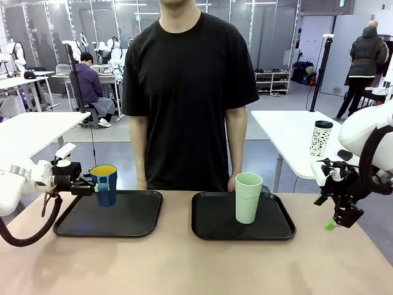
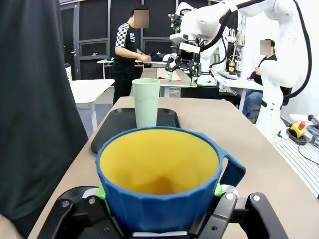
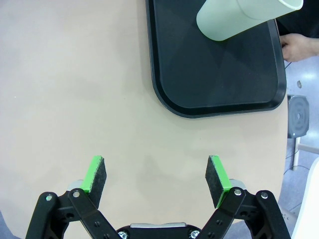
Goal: Sort and store the cups by type.
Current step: Pick up the Handle plastic cup and place it into the empty Flat Tray.
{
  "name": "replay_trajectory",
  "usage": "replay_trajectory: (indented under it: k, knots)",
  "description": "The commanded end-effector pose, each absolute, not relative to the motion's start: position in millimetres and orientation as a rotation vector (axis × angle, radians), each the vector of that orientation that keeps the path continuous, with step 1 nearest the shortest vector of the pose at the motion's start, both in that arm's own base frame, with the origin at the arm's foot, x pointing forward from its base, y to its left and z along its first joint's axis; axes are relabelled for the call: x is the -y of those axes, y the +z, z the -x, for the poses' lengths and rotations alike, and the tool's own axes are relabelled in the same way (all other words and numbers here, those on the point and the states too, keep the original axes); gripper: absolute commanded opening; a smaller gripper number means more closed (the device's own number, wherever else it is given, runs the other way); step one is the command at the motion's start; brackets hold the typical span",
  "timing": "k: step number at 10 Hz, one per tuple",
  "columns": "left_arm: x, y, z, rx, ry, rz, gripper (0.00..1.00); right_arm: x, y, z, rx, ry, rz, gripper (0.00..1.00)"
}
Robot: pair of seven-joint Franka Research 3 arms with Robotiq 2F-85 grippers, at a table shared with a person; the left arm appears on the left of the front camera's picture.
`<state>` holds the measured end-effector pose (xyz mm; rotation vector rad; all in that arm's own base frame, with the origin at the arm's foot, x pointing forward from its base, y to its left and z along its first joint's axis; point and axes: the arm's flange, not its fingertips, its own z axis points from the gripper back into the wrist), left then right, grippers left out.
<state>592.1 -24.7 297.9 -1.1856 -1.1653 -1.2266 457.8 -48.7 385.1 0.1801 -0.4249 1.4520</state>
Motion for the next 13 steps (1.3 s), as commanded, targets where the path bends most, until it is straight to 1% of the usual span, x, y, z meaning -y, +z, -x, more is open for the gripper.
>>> replay_trajectory:
  k: [1,6,9,10,13]
  knots:
    - [21,281,-603,1.182,-1.269,1.214,0.79,48,384,-457,0.419,1.459,-0.173,1.00]
    - [18,236,-624,1.226,-1.278,1.222,0.79,48,384,-457,0.419,1.459,-0.173,1.00]
    - [22,220,-632,1.221,-1.282,1.210,0.79,48,384,-457,0.419,1.459,-0.173,1.00]
    - [22,216,-633,1.233,-1.281,1.231,0.79,48,384,-457,0.419,1.459,-0.173,1.00]
    - [24,214,-629,1.209,-1.296,1.222,0.79,48,384,-457,0.419,1.459,-0.173,1.00]
